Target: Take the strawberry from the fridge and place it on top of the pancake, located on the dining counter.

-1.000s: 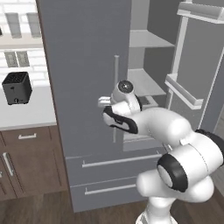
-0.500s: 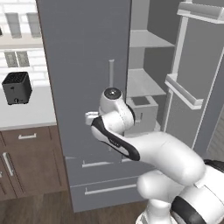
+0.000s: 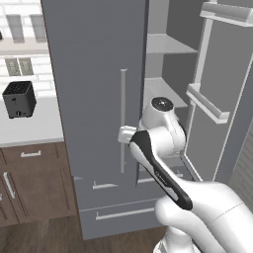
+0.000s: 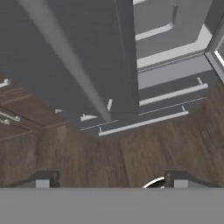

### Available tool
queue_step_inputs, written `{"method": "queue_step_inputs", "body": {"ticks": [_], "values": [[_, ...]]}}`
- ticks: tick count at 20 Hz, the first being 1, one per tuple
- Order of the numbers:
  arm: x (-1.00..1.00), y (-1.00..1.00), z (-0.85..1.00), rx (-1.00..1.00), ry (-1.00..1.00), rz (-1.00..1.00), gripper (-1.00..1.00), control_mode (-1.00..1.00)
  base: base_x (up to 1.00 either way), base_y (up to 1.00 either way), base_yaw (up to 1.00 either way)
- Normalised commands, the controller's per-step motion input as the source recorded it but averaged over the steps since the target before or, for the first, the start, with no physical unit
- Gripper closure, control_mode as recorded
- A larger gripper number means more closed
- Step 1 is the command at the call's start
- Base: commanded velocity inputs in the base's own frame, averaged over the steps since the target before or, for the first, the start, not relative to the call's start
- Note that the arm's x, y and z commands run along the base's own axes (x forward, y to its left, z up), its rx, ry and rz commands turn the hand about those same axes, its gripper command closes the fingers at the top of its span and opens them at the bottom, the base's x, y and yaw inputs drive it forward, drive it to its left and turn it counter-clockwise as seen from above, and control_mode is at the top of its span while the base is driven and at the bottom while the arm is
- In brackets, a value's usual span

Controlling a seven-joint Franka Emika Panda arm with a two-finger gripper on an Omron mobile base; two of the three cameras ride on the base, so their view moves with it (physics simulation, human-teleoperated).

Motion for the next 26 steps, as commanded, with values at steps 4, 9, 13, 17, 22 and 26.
{"method": "queue_step_inputs", "body": {"ticks": [4,9,13,17,22,26], "values": [[0.14,-1.00,0.51,0.22,-0.02,-0.06,-1.00,-1.00,0.00,0.00,0.00],[0.92,-0.54,0.35,0.15,-0.03,-0.14,-1.00,-1.00,0.00,0.00,0.00],[0.99,-0.09,0.20,0.07,-0.10,-0.24,-1.00,-1.00,0.00,0.00,0.00],[0.63,-0.26,0.19,0.05,-0.05,-0.33,-1.00,-1.00,0.00,0.00,0.00],[0.03,-0.64,0.20,0.07,-0.06,-0.28,-1.00,-1.00,0.00,0.00,0.00],[0.74,-0.31,0.02,0.06,-0.06,-0.20,-1.00,-1.00,0.00,0.00,0.00]]}}
